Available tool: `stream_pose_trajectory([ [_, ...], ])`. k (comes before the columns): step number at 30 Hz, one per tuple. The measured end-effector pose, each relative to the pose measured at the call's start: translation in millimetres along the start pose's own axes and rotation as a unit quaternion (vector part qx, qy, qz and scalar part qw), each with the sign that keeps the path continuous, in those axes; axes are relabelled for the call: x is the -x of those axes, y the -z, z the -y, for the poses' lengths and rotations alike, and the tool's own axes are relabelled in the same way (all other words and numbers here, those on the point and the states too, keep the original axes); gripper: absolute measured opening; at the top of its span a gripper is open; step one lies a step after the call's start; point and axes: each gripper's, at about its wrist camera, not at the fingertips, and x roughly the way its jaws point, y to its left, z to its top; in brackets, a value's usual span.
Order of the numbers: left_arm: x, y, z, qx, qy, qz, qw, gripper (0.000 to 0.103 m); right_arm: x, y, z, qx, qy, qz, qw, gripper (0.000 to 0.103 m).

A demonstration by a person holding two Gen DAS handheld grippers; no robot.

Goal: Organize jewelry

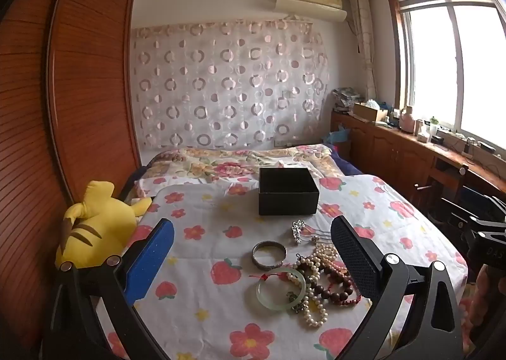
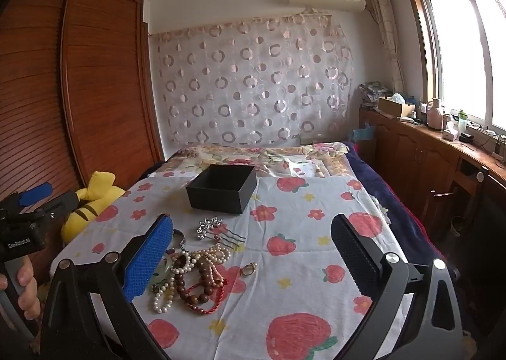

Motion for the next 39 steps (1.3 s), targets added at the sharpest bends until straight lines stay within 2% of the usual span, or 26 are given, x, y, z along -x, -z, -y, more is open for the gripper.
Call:
stream_pose_trajectory([
  [14,-8,-1,0,0.001,0.001,-0.002,1.0,0.096,1,1,0,0.0,0.0,0.0,1.0,0.101],
  [27,11,-6,8,0.005,0.004,0.01,0.9999,0.096,-2,3,-9,-0.004,-0.002,-0.001,1.0,0.101],
  [28,11,-6,6,0.004,0.004,0.011,0.9999,0.096,-3,7,2,-0.004,-0.004,-0.002,1.0,0.101],
  [39,12,-5,8,0.004,0.005,0.011,0.9999,0.096,-1,6,2,-0.004,-0.003,-0.001,1.0,0.101],
])
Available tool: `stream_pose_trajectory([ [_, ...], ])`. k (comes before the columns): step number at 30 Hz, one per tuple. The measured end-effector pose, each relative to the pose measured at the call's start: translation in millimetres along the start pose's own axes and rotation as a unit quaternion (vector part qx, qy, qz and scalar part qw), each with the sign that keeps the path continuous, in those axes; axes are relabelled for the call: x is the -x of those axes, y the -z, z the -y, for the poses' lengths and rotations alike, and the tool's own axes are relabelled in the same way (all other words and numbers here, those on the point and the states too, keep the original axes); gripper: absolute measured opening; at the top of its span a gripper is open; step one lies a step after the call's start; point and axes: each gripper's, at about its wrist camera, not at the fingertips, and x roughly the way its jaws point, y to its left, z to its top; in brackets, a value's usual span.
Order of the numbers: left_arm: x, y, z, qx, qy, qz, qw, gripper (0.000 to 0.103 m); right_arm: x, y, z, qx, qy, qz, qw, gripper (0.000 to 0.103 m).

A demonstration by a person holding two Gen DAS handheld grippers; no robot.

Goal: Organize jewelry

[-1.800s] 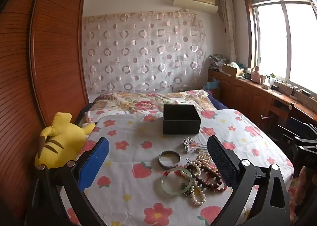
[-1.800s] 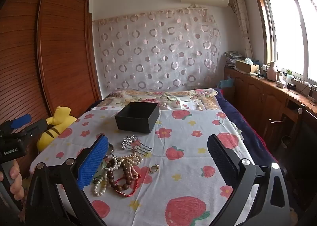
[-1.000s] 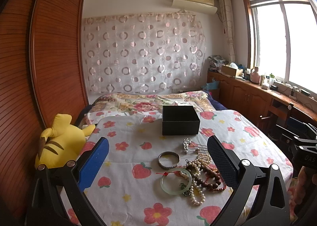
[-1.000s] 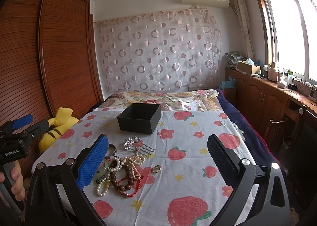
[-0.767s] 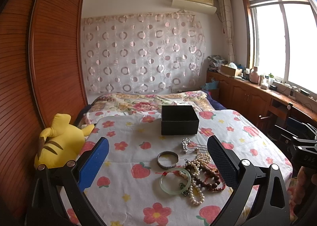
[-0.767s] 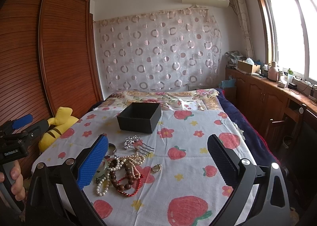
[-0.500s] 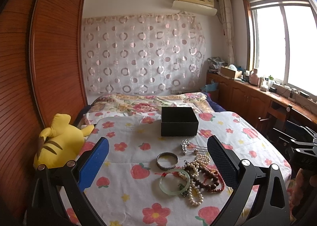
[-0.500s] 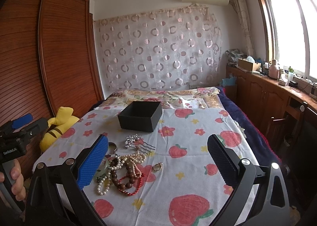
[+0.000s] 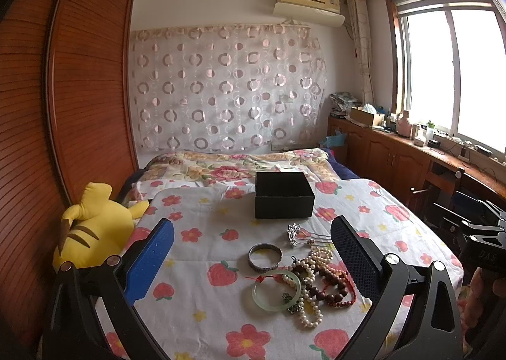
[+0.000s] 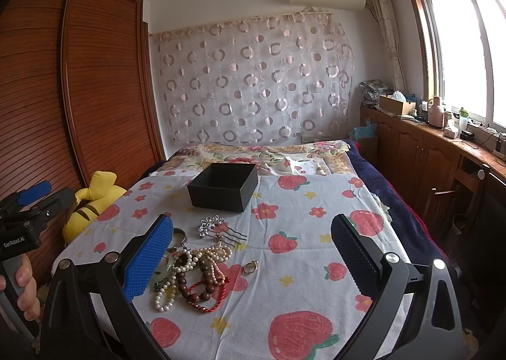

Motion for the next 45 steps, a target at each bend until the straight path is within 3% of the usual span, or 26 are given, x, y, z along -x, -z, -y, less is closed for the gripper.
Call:
stream_pose_trajectory([
  [31,1,2,4,0.0,0.001,-0.002,1.0,0.096,1,-3,2,0.002,-0.002,0.0,1.0,0.101],
  [45,-28,22,-13,0.007,0.004,-0.044,0.999,0.096,-19,16,2,0.02,-0.022,-0.031,0.999,0.098],
])
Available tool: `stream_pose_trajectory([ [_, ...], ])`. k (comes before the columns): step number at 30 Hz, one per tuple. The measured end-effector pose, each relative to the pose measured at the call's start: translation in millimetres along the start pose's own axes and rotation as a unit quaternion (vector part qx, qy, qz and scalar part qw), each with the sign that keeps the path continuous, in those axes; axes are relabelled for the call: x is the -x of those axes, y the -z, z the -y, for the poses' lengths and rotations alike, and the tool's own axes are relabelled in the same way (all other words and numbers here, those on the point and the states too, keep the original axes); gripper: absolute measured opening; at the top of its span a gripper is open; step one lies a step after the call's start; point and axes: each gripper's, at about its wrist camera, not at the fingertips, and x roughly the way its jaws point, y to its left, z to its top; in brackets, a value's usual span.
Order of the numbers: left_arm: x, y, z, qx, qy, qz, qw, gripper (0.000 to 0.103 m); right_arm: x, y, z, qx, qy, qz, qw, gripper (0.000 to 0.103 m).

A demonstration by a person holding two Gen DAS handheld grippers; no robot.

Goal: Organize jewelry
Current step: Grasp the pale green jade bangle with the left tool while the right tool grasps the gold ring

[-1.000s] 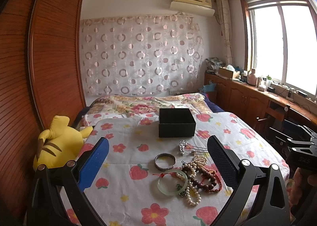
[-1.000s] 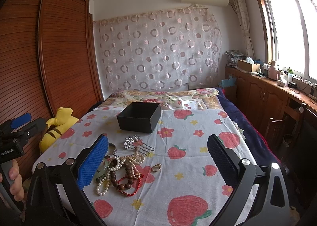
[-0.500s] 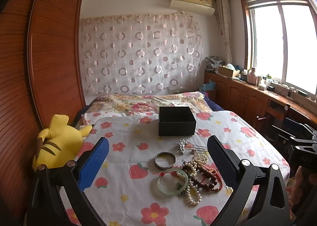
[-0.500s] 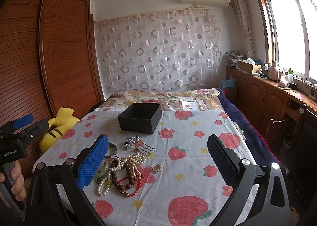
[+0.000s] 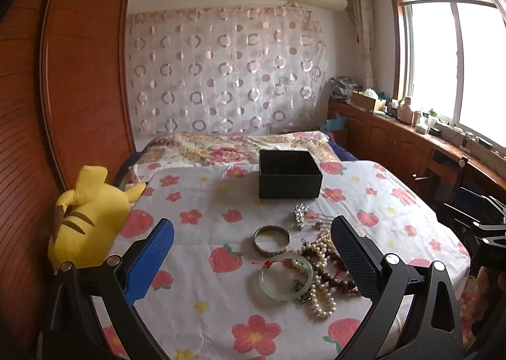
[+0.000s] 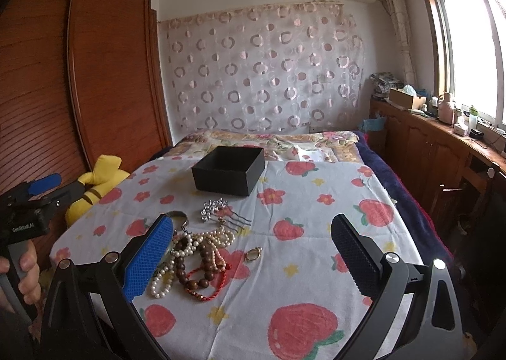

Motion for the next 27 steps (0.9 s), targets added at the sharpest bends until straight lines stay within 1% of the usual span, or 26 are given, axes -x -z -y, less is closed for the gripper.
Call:
stream_pose_trajectory([
  [2,-3,2,-4,0.002,0.001,-0.005,1.0,0.096,-4,2,1,0.005,-0.002,-0.006,1.0,0.088],
  [3,-5,4,-6,0.003,0.002,-0.008,1.0,0.096,-7,4,2,0.007,-0.003,-0.012,1.0,0.085],
  [5,-10,7,-11,0.004,0.003,-0.015,0.9999,0.096,-17,9,7,0.007,-0.01,-0.024,1.0,0.073],
  [10,-23,19,-20,0.01,0.007,-0.038,0.9992,0.096,-39,21,16,0.007,-0.035,-0.057,0.998,0.06],
  [14,-37,31,-26,0.015,0.015,-0.063,0.9978,0.096,-61,28,19,0.015,-0.048,-0.085,0.995,0.056],
  [15,-40,34,-27,0.016,0.016,-0.069,0.9974,0.096,-70,30,19,0.018,-0.051,-0.098,0.994,0.055],
  [17,-46,40,-28,0.019,0.02,-0.079,0.9965,0.096,-86,33,19,0.021,-0.059,-0.118,0.991,0.05],
  [21,-57,49,-28,0.017,0.028,-0.097,0.9948,0.096,-112,35,16,0.033,-0.073,-0.156,0.985,0.045],
  [25,-65,57,-27,0.017,0.031,-0.11,0.9933,0.096,-136,37,11,0.05,-0.079,-0.193,0.977,0.044],
  [27,-68,59,-27,0.017,0.033,-0.115,0.9927,0.096,-145,38,7,0.064,-0.073,-0.208,0.973,0.044],
])
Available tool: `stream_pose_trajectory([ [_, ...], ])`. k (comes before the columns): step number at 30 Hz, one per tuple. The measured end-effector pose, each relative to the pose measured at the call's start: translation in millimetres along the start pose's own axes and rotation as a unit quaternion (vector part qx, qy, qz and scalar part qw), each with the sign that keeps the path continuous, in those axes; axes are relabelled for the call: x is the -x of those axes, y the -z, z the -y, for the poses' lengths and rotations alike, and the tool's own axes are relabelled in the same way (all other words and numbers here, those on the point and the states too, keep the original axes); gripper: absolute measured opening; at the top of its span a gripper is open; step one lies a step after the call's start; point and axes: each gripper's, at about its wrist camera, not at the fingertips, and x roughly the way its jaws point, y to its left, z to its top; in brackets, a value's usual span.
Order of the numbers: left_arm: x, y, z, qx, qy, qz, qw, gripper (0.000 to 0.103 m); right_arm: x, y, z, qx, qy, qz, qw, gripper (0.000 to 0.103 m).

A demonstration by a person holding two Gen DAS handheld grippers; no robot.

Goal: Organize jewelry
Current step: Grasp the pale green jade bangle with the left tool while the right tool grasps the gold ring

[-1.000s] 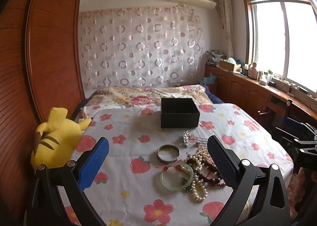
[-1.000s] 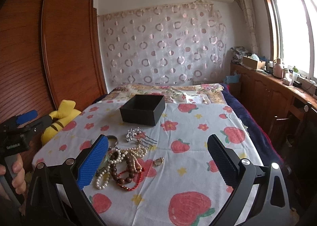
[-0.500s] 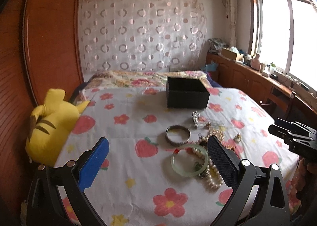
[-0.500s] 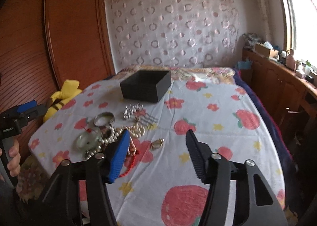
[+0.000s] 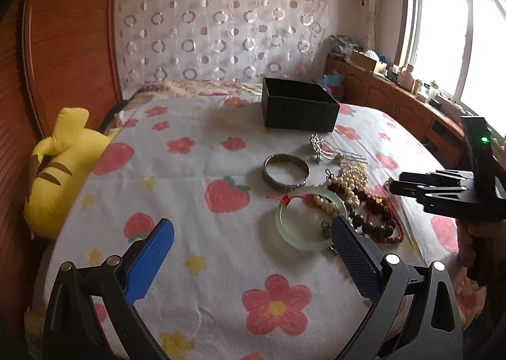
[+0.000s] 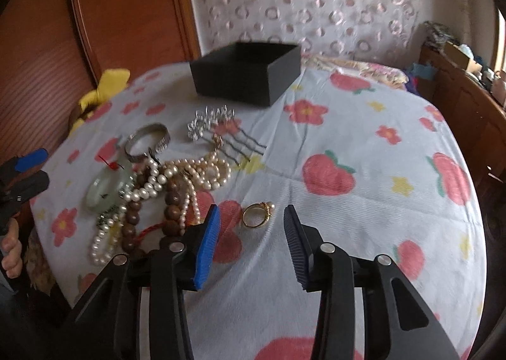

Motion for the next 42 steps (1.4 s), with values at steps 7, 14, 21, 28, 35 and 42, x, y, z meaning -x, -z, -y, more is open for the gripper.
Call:
stream_pose_trajectory([
  [7,-13,5,1,-0.001,0.015,-0.022,0.9997,0.096,-8,-4,-8,0.039,0.016,-0.018,0.999,0.026],
  [14,-27,5,13,-0.013,0.046,-0.042,0.998,0.096,3,6,-2,0.037,0.02,-0.01,0.999,0.025],
  [21,-47,-1,29,-0.018,0.099,-0.066,0.9928,0.094,11,16,8,0.028,0.019,-0.003,0.999,0.026],
  [28,-69,-8,34,-0.018,0.111,-0.091,0.9896,0.077,10,16,7,0.025,0.021,0.003,0.999,0.026],
  [35,-75,-12,38,-0.029,0.107,-0.09,0.9897,0.069,10,16,6,0.025,0.02,0.003,0.999,0.026],
  [42,-66,-14,31,-0.025,0.115,-0.071,0.9905,0.069,10,16,6,0.026,0.021,0.003,0.999,0.026],
])
